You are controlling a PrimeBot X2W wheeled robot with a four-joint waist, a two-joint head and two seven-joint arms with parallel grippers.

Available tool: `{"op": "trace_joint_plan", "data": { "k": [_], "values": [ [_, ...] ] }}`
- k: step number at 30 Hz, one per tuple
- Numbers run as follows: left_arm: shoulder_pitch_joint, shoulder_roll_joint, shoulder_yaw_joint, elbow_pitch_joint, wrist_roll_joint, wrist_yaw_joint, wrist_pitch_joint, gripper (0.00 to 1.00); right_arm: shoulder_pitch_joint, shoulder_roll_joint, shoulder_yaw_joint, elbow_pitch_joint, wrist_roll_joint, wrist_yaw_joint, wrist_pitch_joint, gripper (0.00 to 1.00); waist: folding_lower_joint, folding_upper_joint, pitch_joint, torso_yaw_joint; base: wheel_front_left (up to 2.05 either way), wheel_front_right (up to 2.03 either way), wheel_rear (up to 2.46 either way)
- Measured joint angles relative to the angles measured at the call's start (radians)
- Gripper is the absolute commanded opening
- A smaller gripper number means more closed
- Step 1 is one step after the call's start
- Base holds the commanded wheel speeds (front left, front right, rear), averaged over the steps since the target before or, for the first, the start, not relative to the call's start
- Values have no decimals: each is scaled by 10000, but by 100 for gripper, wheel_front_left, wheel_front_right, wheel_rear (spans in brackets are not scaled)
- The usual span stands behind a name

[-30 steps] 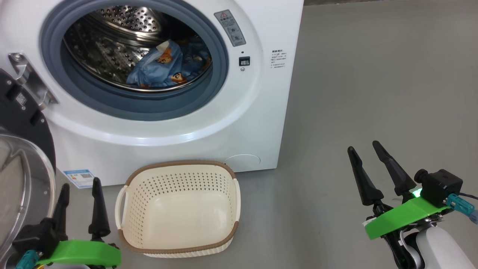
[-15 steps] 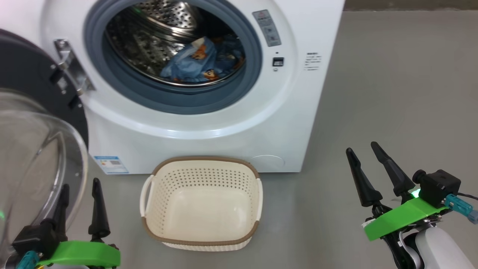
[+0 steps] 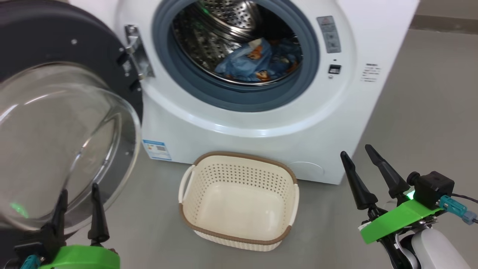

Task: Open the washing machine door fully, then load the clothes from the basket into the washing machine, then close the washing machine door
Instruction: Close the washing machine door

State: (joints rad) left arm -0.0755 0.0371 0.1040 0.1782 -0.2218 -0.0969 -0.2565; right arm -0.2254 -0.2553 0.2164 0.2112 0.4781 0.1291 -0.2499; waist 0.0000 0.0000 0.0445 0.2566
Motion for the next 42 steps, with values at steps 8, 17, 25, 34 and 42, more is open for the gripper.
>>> {"op": "trace_joint_plan", "data": {
  "k": [8,17,25,34,42],
  "values": [
    [80,-4,2,-113,10,167,0,100,0,6,105,56,2,0,0,100,0,0,-102,844,0,0,0],
    [165,-4,-136,-113,-75,316,0,100,0,12,270,79,73,0,0,100,0,0,-136,1469,0,0,0],
    [169,-4,-192,-115,-75,366,0,100,0,4,378,75,222,0,0,100,0,0,-189,1750,0,0,0],
    [204,-4,-173,-113,-69,364,0,100,5,-4,428,75,251,0,0,100,0,0,-225,1753,0,0,0],
    [209,2,-100,-125,-33,347,0,100,51,0,430,82,251,0,0,100,0,0,-320,1726,0,0,0]
  ]
}}
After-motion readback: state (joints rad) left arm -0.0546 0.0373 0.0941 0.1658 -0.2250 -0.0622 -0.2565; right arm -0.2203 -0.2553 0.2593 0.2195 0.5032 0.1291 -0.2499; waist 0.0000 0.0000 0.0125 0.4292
